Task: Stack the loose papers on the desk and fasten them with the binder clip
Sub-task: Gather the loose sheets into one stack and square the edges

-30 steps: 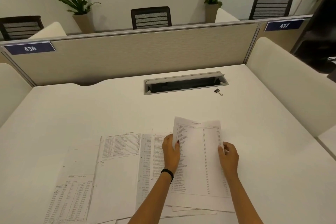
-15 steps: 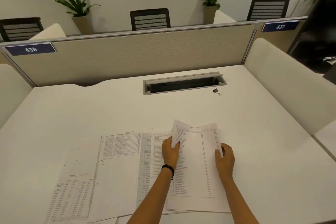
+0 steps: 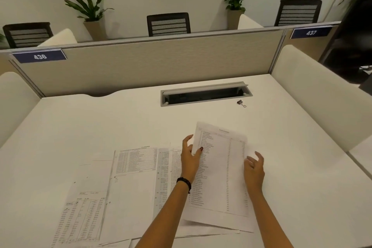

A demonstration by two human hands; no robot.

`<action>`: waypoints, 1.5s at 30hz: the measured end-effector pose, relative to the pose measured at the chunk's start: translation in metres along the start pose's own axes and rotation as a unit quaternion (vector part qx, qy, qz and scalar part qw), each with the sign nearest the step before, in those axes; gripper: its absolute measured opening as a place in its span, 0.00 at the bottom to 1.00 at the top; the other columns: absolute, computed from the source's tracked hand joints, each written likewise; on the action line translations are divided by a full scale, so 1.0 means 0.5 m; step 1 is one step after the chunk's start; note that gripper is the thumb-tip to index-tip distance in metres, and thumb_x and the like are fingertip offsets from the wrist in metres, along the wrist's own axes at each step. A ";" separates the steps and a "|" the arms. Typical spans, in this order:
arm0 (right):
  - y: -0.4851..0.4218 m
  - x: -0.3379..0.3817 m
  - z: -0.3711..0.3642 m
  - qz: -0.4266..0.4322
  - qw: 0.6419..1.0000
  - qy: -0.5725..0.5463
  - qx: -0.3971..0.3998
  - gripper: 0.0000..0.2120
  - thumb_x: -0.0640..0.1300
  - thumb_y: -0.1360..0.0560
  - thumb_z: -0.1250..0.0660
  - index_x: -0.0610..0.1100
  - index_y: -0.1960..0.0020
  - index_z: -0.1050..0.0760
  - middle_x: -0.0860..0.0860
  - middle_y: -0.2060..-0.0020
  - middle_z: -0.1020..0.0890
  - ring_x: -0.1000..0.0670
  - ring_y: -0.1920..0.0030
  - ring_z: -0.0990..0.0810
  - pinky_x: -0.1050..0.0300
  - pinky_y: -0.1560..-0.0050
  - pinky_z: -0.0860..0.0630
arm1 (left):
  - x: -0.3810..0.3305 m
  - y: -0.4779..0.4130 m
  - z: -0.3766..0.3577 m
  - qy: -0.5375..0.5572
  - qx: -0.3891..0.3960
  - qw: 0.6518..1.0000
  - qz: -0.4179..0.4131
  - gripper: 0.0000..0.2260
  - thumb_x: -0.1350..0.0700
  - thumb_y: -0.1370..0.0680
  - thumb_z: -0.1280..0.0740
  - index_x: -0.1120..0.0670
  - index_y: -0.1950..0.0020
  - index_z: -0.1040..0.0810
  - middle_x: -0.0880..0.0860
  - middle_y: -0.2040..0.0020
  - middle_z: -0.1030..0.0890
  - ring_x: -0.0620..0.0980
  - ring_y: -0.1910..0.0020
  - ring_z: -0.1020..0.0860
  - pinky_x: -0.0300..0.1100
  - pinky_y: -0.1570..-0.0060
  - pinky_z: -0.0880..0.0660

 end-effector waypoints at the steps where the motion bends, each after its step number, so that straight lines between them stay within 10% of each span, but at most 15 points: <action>1: -0.003 0.008 0.004 -0.017 1.000 -0.013 0.001 0.21 0.41 0.23 0.39 0.44 0.31 0.39 0.42 0.41 0.24 0.42 0.44 0.24 0.55 0.45 0.30 | -0.015 0.000 0.000 -0.005 0.011 1.000 -0.011 0.20 0.56 0.23 0.35 0.47 0.34 0.38 0.50 0.48 0.20 0.46 0.52 0.20 0.35 0.60 0.21; 8: -0.004 0.078 0.025 -0.044 0.992 -0.064 0.102 0.15 0.42 0.24 0.37 0.41 0.37 0.30 0.45 0.47 0.22 0.50 0.54 0.22 0.57 0.54 0.26 | -0.117 -0.005 0.011 -0.041 0.022 0.995 -0.092 0.13 0.53 0.22 0.37 0.50 0.39 0.33 0.47 0.44 0.23 0.46 0.51 0.20 0.29 0.64 0.23; 20: 0.048 0.226 0.045 0.136 0.978 -0.152 0.038 0.04 0.37 0.25 0.35 0.42 0.50 0.26 0.51 0.54 0.19 0.51 0.55 0.21 0.59 0.54 0.25 | -0.210 0.014 0.019 0.006 -0.068 0.980 -0.189 0.07 0.56 0.22 0.38 0.51 0.44 0.32 0.45 0.49 0.24 0.45 0.54 0.22 0.28 0.59 0.22; 30: 0.067 0.184 0.034 0.111 0.985 -0.105 0.078 0.09 0.38 0.28 0.31 0.42 0.49 0.25 0.48 0.54 0.20 0.47 0.54 0.21 0.52 0.55 0.22 | -0.141 0.035 0.012 0.000 -0.046 0.990 -0.136 0.11 0.54 0.22 0.39 0.49 0.41 0.34 0.45 0.46 0.25 0.48 0.48 0.22 0.42 0.52 0.19; 45: 0.089 0.125 0.015 0.091 0.992 -0.037 0.078 0.08 0.40 0.28 0.31 0.39 0.50 0.26 0.44 0.55 0.21 0.42 0.55 0.22 0.56 0.59 0.24 | -0.093 0.078 0.010 0.011 -0.038 0.990 -0.139 0.11 0.54 0.20 0.44 0.41 0.41 0.37 0.41 0.43 0.27 0.45 0.46 0.23 0.33 0.58 0.21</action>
Point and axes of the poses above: each hand's wrist, its own y-axis away from the middle knuckle, its own z-axis out of the back of the hand, x = y × z, the point moved 1 cm from there along -y, towards the middle knuckle
